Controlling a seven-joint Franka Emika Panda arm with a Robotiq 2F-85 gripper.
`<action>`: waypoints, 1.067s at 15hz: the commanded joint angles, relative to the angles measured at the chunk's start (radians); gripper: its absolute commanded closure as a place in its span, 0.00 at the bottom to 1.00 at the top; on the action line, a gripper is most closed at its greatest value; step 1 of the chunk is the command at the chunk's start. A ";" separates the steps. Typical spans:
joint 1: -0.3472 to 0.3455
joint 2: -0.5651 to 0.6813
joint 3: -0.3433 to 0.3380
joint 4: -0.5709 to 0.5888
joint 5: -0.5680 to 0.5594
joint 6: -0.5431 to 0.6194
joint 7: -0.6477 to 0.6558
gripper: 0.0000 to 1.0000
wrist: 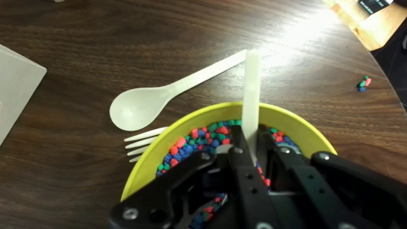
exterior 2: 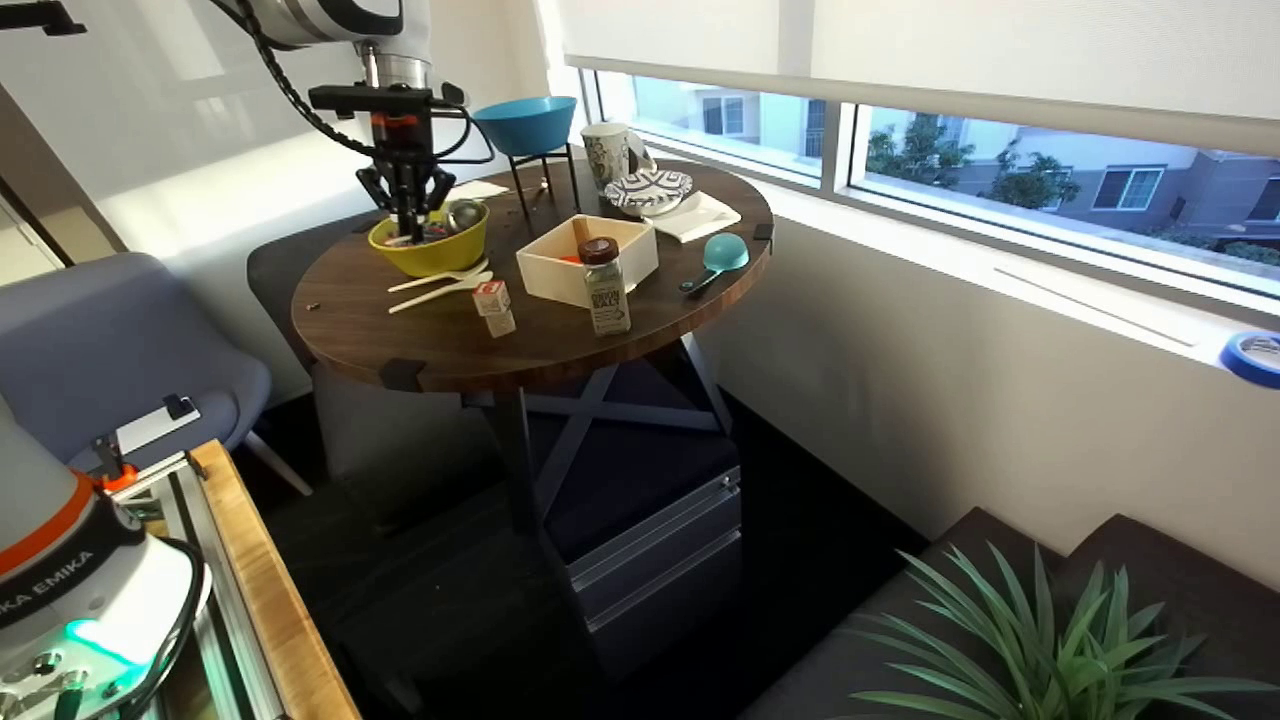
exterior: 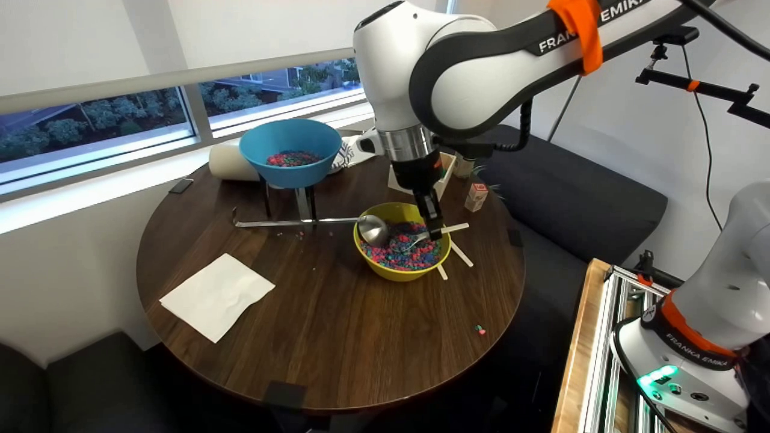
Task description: Pick up the far right white spoon, scoop a spoonful of the substance from the yellow bowl and pour it into the blue bowl, put the white spoon back onto the table
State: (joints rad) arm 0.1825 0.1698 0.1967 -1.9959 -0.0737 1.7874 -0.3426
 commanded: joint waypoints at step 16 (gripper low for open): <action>-0.016 -0.084 -0.001 0.016 0.125 0.035 0.024 0.97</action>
State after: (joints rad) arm 0.1601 0.1021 0.1947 -1.9945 0.0332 1.8283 -0.3552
